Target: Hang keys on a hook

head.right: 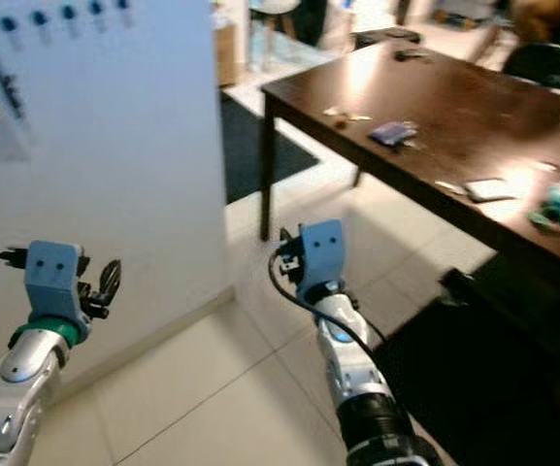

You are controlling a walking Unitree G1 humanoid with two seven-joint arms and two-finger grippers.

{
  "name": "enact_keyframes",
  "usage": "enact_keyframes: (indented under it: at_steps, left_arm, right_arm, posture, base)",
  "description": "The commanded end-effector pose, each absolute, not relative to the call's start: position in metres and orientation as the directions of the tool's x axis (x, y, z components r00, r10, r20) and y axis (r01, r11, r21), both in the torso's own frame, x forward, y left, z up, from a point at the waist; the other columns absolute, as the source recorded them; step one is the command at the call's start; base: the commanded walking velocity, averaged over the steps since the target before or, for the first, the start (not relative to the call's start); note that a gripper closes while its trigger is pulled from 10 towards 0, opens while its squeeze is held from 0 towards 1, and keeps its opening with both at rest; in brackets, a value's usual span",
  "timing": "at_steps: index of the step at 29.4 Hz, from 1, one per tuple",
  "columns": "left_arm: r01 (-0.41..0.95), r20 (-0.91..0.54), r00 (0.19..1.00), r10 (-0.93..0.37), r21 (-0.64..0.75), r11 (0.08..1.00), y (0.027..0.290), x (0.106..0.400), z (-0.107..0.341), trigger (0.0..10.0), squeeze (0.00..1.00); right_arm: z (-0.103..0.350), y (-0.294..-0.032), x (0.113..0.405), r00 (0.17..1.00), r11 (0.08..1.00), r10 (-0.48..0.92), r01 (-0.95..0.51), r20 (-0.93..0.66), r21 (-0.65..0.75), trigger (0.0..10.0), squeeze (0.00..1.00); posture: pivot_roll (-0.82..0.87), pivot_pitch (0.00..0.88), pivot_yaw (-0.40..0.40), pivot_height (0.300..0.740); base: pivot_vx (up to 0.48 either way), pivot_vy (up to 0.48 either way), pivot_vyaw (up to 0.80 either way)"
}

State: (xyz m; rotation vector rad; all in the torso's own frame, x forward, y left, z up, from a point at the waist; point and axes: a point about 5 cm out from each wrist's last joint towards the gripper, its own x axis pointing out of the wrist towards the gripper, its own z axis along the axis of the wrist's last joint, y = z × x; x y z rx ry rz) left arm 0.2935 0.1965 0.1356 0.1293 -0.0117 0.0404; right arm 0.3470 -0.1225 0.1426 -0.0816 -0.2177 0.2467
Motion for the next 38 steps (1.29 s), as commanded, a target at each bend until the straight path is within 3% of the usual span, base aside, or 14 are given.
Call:
enact_keyframes:
  at_steps: [1,38]
  left_arm:
    - [-0.049,-0.016,0.999,0.051,0.134,0.99,0.1996,0.2909,0.1269,10.0,0.0]
    - [-0.042,0.005,0.999,0.042,0.147,0.988,0.2018,0.2918,0.126,10.0,0.0]
  right_arm:
    - [0.1367,-0.1192,0.3466,0.948,0.964,0.262,-0.247,0.183,-0.099,10.0,0.0]
    - [0.1361,-0.1166,0.3484,0.943,0.964,0.261,-0.247,0.208,-0.095,10.0,0.0]
  posture:
    - [-0.06,0.0,0.088,0.74]
    - [-0.05,0.0,0.099,0.74]
  base:
    - [0.0,0.0,-0.8]
    - [0.0,0.0,-0.8]
